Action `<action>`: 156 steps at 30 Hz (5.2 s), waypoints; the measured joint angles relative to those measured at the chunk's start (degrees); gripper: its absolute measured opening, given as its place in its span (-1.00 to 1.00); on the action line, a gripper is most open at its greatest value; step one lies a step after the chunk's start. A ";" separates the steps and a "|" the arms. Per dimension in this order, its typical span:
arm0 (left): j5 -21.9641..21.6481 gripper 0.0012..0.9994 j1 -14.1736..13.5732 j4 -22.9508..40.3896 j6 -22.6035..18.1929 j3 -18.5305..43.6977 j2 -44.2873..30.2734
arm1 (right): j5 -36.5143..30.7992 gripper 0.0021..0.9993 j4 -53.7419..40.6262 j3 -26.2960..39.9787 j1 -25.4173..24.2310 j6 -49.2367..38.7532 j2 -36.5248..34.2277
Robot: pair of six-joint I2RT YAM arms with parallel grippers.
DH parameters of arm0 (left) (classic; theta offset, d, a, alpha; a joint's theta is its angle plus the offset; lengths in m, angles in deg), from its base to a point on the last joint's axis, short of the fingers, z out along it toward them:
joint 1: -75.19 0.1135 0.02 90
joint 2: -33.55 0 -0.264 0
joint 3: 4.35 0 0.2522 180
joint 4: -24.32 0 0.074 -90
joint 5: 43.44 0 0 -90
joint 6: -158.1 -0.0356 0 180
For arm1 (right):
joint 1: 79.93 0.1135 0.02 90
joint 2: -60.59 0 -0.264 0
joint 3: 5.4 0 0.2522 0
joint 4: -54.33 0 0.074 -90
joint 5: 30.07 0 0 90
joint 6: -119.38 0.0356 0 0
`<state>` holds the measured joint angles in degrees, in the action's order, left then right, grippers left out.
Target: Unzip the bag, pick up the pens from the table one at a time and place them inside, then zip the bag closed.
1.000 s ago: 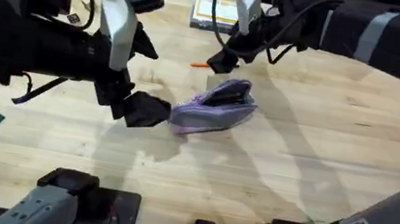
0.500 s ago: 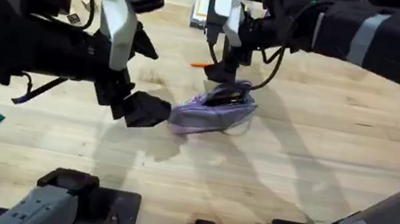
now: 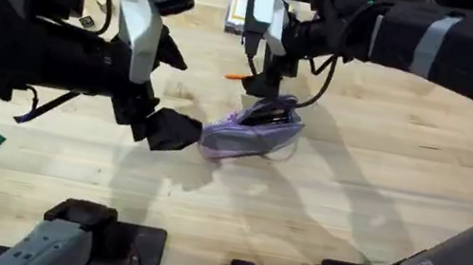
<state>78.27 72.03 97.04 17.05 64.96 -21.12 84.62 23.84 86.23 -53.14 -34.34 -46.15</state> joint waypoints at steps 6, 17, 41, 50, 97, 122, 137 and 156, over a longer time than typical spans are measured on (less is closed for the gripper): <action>-0.02 0.99 0.00 0.02 0.02 0.00 -0.02 | -6.55 1.00 -2.90 0.00 0.00 -0.02 0.00; 0.00 0.99 0.00 0.02 0.00 0.00 -0.02 | -8.79 1.00 -2.97 0.00 0.04 0.82 -2.65; -0.02 0.99 0.00 0.01 0.00 0.00 -0.01 | -2.44 0.53 -0.54 0.41 -2.16 23.23 -10.54; -0.01 0.99 0.00 0.00 0.00 0.00 -0.02 | -2.63 -0.44 -2.24 1.04 -2.49 23.46 -10.65; 0.00 0.99 0.00 0.01 0.00 0.00 -0.01 | -5.52 -0.94 -21.68 1.38 -5.18 -0.11 15.13; -0.01 0.99 0.00 0.02 0.00 0.00 -0.02 | -7.18 -0.94 -42.99 1.38 -5.18 -32.65 17.16; -0.02 0.99 0.00 0.00 0.00 0.00 -0.02 | -7.52 -0.94 -42.93 1.38 -5.09 -39.28 11.87; -0.02 0.99 0.00 0.02 0.00 0.00 -0.01 | -7.52 -0.94 -41.12 1.38 3.54 -40.06 6.90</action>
<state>78.24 72.03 97.06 17.05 64.96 -21.13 77.10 -17.28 87.60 -49.61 -74.41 -39.24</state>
